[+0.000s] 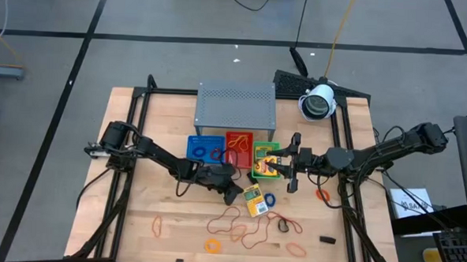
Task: Pick & Place Office Desk Supplies
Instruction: Put the crayon pack into the green bin
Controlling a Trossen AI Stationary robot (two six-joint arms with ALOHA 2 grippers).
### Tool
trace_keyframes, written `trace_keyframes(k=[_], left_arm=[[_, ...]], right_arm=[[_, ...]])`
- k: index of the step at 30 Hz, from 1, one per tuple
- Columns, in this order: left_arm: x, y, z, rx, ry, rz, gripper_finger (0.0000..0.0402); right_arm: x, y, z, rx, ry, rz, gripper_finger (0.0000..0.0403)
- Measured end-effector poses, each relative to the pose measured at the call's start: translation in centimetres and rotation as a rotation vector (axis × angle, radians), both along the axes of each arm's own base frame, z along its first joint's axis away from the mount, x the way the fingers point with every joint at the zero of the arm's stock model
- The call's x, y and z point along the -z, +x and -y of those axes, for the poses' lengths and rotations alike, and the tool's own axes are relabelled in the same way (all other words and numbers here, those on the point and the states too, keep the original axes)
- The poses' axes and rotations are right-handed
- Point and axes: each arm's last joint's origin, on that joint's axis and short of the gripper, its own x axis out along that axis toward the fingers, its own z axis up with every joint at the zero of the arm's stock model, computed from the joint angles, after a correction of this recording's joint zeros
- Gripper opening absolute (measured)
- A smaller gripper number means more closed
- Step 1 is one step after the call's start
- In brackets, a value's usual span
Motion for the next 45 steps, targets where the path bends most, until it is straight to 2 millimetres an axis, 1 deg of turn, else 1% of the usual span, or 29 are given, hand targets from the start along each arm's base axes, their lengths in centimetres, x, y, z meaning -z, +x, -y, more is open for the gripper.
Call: trace_keyframes(k=[4, 7, 11, 15, 18, 21, 24, 27, 29, 39, 45], left_arm=[[-1.1, 0.5, 0.2, 0.074, 0.031, 0.135, 0.0003], [-2.1, 0.5, 0.3, 0.111, 0.051, 0.2, 0.0003], [-4.1, 0.2, 0.3, 0.136, 0.107, 0.266, 0.0002], [-7.0, -0.5, 0.3, 0.178, 0.164, 0.364, 0.0001], [-9.2, -1.3, 0.2, 0.226, 0.206, 0.419, 0.0001], [-11.0, -2.4, 0.0, 0.252, 0.245, 0.421, 0.0001], [-12.2, -3.3, -0.2, 0.254, 0.276, 0.41, 0.0001], [-12.9, -3.8, -0.4, 0.243, 0.293, 0.409, 0.0001], [-13.0, -3.9, -0.4, 0.242, 0.299, 0.412, 0.0001], [-13.0, -3.8, -1.0, 0.222, 0.302, 0.414, 0.0], [-13.0, -3.6, -2.2, 0.187, 0.309, 0.409, 0.0]], right_arm=[[0.0, 0.0, 0.0, -0.001, 0.01, 0.001, 0.0144], [0.1, 0.0, 0.0, -0.003, 0.031, -0.007, 0.0144], [0.2, 0.0, 0.0, -0.003, 0.037, -0.012, 0.0144], [0.2, 0.0, 0.0, -0.018, 0.054, -0.017, 0.0144], [0.2, 0.0, -0.2, -0.086, 0.073, -0.017, 0.0144], [0.3, 0.0, -0.4, -0.16, 0.096, -0.024, 0.0144], [0.6, 0.0, -0.5, -0.194, 0.129, -0.062, 0.0144], [1.0, 0.1, -0.5, -0.192, 0.152, -0.104, 0.0144], [1.2, 0.1, -0.5, -0.19, 0.168, -0.123, 0.0144], [1.4, 0.2, -0.5, -0.185, 0.173, -0.13, 0.0144], [1.9, 0.9, 0.3, -0.162, 0.191, -0.15, 0.0144]])
